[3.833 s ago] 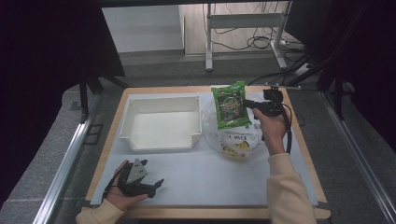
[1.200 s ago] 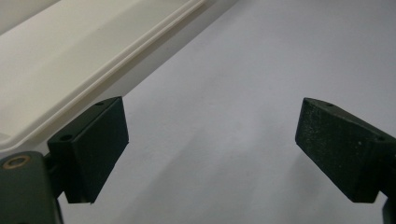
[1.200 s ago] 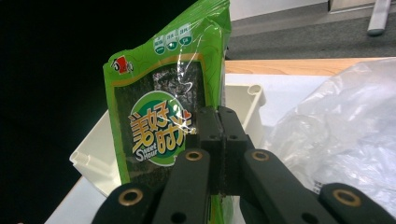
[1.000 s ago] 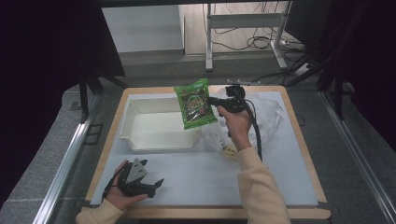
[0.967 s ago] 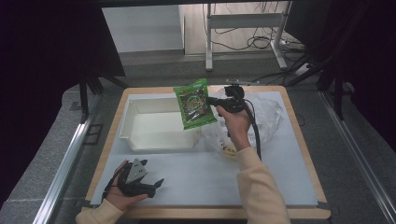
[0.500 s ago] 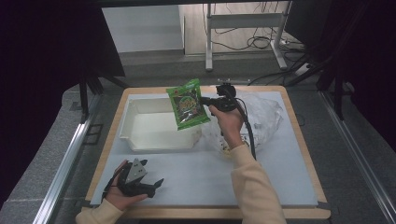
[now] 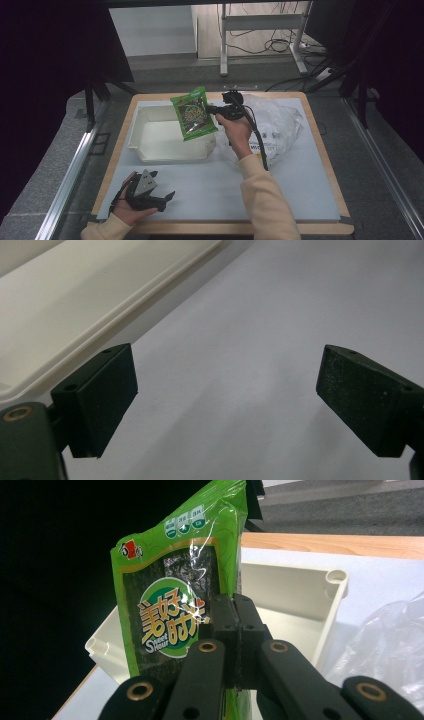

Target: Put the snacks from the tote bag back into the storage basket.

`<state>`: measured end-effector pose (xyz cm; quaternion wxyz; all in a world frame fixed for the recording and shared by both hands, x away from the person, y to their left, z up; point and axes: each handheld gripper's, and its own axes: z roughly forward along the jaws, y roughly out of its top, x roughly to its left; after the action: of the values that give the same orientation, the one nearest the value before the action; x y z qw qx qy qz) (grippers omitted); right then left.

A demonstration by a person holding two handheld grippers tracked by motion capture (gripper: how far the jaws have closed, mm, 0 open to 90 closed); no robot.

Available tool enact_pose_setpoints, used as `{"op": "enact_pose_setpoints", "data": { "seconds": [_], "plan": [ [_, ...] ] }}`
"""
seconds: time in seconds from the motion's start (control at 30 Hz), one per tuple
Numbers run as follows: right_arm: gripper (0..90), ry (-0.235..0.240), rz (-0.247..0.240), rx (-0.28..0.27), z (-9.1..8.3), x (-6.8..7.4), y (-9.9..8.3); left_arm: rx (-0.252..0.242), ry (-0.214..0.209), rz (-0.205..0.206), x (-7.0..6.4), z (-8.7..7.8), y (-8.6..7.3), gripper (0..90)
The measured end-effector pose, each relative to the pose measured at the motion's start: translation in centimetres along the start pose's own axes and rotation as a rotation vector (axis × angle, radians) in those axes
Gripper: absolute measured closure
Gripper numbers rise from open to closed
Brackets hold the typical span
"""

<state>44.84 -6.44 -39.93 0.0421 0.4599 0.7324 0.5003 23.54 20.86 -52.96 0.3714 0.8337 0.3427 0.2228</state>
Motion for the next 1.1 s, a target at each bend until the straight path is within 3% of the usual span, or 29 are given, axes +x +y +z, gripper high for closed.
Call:
{"op": "enact_pose_setpoints", "data": {
  "seconds": [1.1],
  "plan": [
    [89.6, 0.052, 0.017, 0.021, 4.4, 2.1, -1.1, -0.01, 0.0, -0.008, 0.1, -0.1, 0.0, 9.6]
  ]
}}
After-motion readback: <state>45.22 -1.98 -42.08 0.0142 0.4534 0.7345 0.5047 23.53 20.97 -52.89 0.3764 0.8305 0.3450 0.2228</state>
